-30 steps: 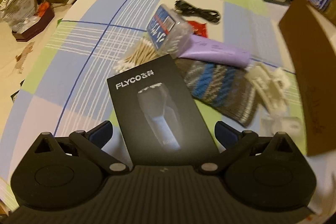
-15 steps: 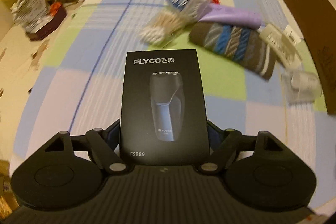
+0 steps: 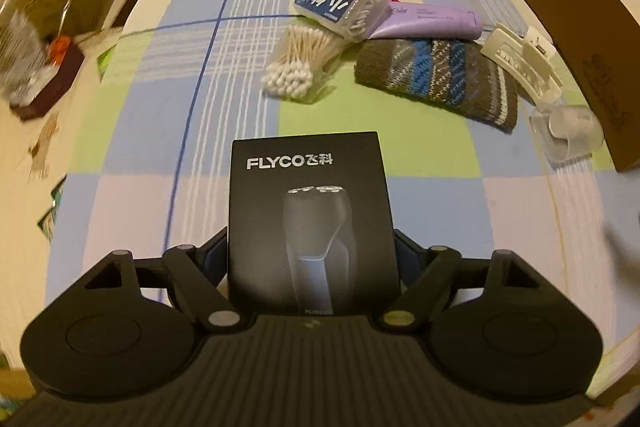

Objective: Organize objects
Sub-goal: 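Lift the clear plastic cup with right tool while left tool holds the FLYCO box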

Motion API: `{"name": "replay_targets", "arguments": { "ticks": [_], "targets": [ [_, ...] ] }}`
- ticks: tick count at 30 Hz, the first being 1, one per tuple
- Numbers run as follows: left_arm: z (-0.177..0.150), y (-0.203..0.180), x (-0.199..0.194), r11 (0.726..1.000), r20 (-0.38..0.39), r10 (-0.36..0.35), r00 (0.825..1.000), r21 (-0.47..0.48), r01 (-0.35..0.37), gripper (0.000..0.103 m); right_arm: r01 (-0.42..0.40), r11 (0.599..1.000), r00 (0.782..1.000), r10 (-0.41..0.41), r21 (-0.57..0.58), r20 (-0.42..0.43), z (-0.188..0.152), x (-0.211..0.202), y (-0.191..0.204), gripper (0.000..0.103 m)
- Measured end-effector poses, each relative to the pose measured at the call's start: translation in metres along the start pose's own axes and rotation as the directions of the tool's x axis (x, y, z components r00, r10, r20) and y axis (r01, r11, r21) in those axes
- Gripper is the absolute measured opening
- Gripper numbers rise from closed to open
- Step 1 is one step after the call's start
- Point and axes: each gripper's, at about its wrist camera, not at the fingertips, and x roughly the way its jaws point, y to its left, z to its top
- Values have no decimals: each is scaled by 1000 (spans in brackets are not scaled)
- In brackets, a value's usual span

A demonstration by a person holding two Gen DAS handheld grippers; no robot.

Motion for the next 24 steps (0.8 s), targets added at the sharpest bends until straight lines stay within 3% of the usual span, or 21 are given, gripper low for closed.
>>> {"name": "replay_targets", "arguments": {
  "ticks": [3,6,11,15,18,21,24],
  "targets": [
    [3,17,2,1000,-4,-19,1000,23,19,78,19,989,999,-25,145,36,3,15,1,78],
    [5,35,3,999,-5,-14,1000,42,14,78,22,953,997,-44,304,66,6,31,-3,69],
    [12,69,7,999,-4,-7,1000,33,7,78,47,897,987,-110,439,119,14,52,-6,62],
    [15,87,9,1000,-3,-13,1000,16,13,78,82,880,979,-159,467,129,21,67,-3,61],
    [16,91,9,1000,0,-21,1000,12,21,78,115,894,968,-198,432,152,25,75,4,59],
    [16,91,9,1000,3,-23,1000,11,23,78,153,912,960,-228,379,160,28,85,12,43],
    [16,92,10,1000,1,-28,1000,-2,28,78,152,938,962,-213,313,172,27,91,16,41]
  ]
}}
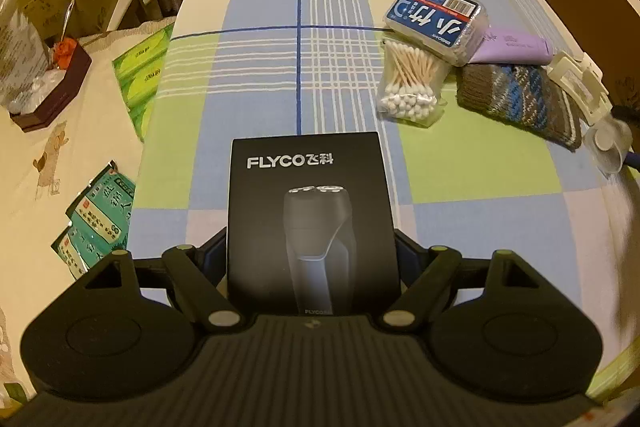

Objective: Organize objects
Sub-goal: 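Lift the clear plastic cup with right tool while left tool holds the FLYCO box, then carry the FLYCO box with left tool while right tool carries cup to cardboard box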

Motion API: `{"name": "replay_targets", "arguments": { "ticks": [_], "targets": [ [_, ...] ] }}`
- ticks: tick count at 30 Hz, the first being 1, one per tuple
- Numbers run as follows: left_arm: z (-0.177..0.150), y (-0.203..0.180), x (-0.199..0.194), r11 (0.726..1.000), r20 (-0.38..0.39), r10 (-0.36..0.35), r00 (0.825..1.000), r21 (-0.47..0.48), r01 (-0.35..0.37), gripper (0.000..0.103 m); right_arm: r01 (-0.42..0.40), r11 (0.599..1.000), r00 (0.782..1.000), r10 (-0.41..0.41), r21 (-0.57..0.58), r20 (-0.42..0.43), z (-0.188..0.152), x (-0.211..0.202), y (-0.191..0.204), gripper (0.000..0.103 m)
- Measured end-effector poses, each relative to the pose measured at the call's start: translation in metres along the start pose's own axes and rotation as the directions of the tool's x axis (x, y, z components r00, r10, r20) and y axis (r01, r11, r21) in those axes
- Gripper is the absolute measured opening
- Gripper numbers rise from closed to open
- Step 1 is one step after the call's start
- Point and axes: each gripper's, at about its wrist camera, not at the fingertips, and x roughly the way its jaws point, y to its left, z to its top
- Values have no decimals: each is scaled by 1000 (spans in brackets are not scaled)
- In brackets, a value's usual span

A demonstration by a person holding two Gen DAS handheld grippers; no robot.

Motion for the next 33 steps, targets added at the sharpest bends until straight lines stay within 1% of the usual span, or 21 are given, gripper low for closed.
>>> {"name": "replay_targets", "arguments": {
  "ticks": [3,4,5,7,9,12,14,17,19,21,23,24,25,26,27,28,29,30,32,33],
  "targets": [
    [-1,-1,1,1000,-2,4,1000,-3,-4,78,-19,995,1000,20,-97,3,-5,-1,5,38],
    [-1,-1,2,1000,-6,6,1000,-3,-6,78,-25,989,999,28,-148,16,-8,-4,8,33],
    [-2,-2,2,1000,-9,8,1000,-4,-8,78,-26,977,999,35,-210,38,-12,-8,12,31],
    [-4,-3,3,1000,-14,12,1000,-5,-12,77,-18,939,994,54,-345,94,-23,-18,18,29],
    [-4,-3,3,1000,-13,12,1000,-6,-12,77,-24,893,987,92,-449,131,-34,-25,25,29],
    [-5,-5,3,1000,-12,13,1000,-3,-13,77,-30,848,979,131,-530,154,-46,-35,25,29],
    [-5,-7,3,1000,-11,16,1000,1,-16,77,-44,815,963,189,-578,193,-52,-45,24,29],
    [-4,-9,3,1000,-9,15,1000,0,-15,77,-14,737,932,254,-676,259,-65,-57,30,29],
    [-4,-12,4,1000,-7,18,1000,4,-18,77,7,703,913,286,-711,292,-71,-61,34,29],
    [-4,-14,4,1000,-5,18,1000,7,-18,77,18,672,888,330,-741,321,-77,-65,38,29],
    [-4,-16,5,1000,-5,20,1000,11,-19,77,24,628,857,387,-778,340,-84,-69,41,29],
    [-4,-17,5,1000,-6,21,1000,11,-21,77,16,604,852,409,-797,327,-89,-67,41,29],
    [-4,-18,6,1000,-6,23,1000,12,-23,77,3,595,864,402,-804,301,-91,-60,43,29],
    [-4,-18,6,1000,-5,25,1000,14,-25,77,-22,598,876,397,-801,273,-92,-52,45,29],
    [-5,-19,6,1000,-4,26,1000,15,-26,77,-55,598,877,411,-799,247,-92,-47,48,29],
    [-4,-19,6,1000,-4,26,1000,15,-26,77,-84,589,877,427,-804,221,-94,-43,49,29],
    [-4,-19,6,1000,-4,27,1000,16,-27,77,-101,586,887,419,-804,193,-95,-36,53,29],
    [-4,-19,6,999,-5,27,1000,17,-27,77,-107,582,907,389,-806,161,-96,-29,57,31],
    [-4,-19,6,1000,-4,26,1000,15,-26,77,-111,560,943,321,-821,91,-99,-15,61,33],
    [-4,-19,6,999,-4,27,1000,17,-27,77,-119,552,951,304,-825,66,-99,-12,62,36]
  ]
}}
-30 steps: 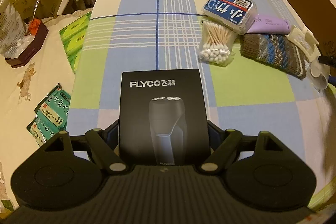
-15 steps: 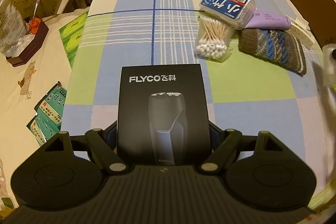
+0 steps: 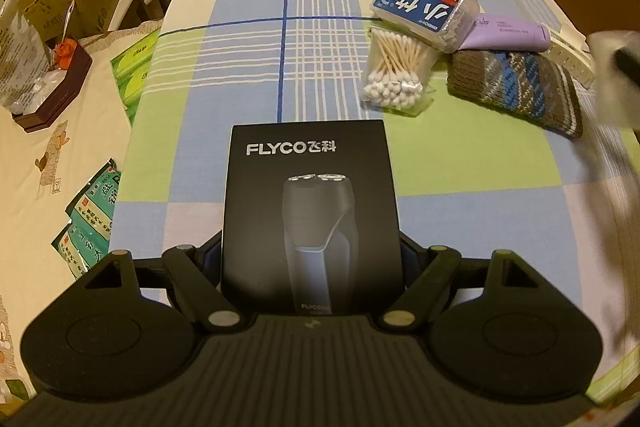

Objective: Organize objects
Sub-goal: 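Carry the FLYCO box with left tool while right tool carries cup to cardboard box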

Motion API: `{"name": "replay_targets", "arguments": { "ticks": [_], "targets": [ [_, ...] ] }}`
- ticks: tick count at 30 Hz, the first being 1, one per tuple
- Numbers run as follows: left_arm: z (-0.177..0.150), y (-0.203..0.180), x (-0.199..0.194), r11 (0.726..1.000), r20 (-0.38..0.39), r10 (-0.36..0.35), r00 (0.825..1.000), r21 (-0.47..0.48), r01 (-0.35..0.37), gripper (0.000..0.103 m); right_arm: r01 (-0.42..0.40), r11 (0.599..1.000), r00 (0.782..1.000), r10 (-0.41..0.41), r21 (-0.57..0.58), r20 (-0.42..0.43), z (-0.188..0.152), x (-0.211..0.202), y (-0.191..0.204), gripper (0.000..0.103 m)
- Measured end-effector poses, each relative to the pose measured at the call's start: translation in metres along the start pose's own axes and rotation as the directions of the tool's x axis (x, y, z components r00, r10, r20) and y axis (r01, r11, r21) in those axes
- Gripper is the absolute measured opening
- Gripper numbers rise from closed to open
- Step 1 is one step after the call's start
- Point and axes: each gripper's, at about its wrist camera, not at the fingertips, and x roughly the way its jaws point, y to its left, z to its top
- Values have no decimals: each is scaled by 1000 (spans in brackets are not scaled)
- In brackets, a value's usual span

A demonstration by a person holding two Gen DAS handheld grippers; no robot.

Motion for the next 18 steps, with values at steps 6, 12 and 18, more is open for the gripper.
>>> {"name": "replay_targets", "arguments": {
  "ticks": [6,12,18],
  "targets": [
    [0,2,1,1000,-2,-8,1000,-11,8,77,-39,997,989,48,68,-137,16,11,-17,71],
    [0,3,3,1000,-9,-20,1000,-23,20,77,25,911,939,120,412,-323,39,33,-50,71],
    [2,4,6,999,-11,-29,1000,-24,29,77,57,867,913,155,495,-377,46,58,-55,44]
  ]
}}
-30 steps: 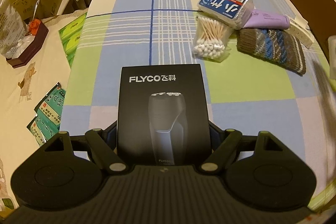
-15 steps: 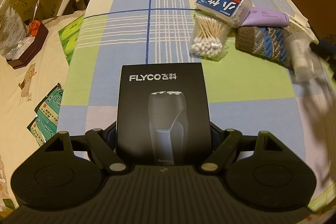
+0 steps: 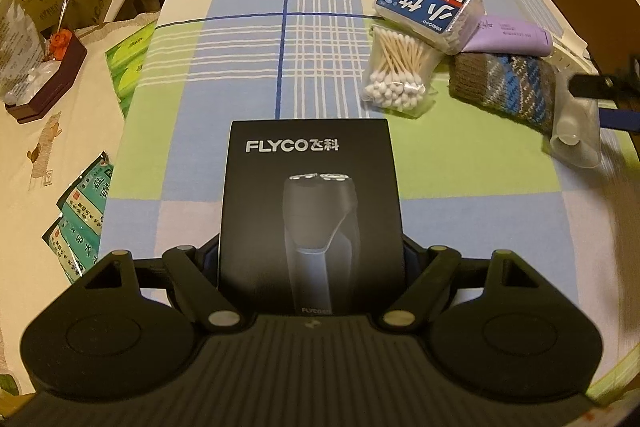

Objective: Organize objects
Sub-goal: 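Carry the FLYCO box with left tool while right tool carries cup to cardboard box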

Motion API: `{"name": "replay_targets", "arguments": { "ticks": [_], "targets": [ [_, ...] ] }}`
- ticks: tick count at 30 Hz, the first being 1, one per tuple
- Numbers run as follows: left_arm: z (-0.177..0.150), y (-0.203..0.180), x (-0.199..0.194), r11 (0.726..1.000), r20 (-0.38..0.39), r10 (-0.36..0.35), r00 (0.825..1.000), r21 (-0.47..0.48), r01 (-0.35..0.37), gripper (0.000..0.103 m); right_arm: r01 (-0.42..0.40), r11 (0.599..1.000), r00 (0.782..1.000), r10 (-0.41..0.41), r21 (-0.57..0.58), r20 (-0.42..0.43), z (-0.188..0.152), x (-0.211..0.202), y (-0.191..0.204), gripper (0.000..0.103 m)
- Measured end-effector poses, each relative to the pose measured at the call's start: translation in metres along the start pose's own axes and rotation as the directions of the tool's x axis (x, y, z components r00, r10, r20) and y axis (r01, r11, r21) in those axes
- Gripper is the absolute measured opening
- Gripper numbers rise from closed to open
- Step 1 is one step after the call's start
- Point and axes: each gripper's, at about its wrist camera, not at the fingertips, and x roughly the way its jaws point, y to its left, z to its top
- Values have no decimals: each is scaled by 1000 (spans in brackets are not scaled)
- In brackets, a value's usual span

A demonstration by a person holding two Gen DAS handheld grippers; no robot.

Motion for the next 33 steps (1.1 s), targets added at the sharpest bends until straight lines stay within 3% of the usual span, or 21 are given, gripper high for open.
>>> {"name": "replay_targets", "arguments": {
  "ticks": [2,3,4,7,10,13,14,18,22,27,33],
  "targets": [
    [2,-1,1,1000,0,-2,1000,6,2,77,9,1000,999,-8,-29,46,-2,-5,2,41],
    [3,-1,2,1000,0,-3,1000,8,3,77,-7,998,996,12,-55,93,-6,-12,4,33],
    [3,-1,2,1000,0,-4,1000,9,4,77,-32,996,988,44,-85,149,-9,-21,6,31],
    [5,-1,3,1000,1,-7,1000,10,7,77,-52,974,937,125,-222,325,-25,-44,14,29],
    [5,-1,3,1000,3,-7,1000,14,7,77,-4,956,909,126,-294,398,-39,-51,18,28],
    [6,-2,4,1000,5,-6,1000,22,5,77,42,938,834,157,-345,529,-54,-68,22,28],
    [7,-2,4,1000,4,-7,1000,23,6,77,65,929,825,155,-364,544,-57,-69,23,28],
    [11,-4,6,1000,8,-8,1000,26,8,77,75,942,851,110,-328,513,-56,-69,19,28],
    [15,-7,8,1000,15,-7,1000,28,7,77,42,971,859,86,-236,506,-54,-89,6,28],
    [20,-13,10,1000,34,1,999,26,-2,76,29,983,859,67,-179,508,-53,-117,-9,28],
    [20,-20,-3,1000,60,-7,998,19,6,76,27,989,842,55,-143,537,-54,-153,-24,28]
  ]
}}
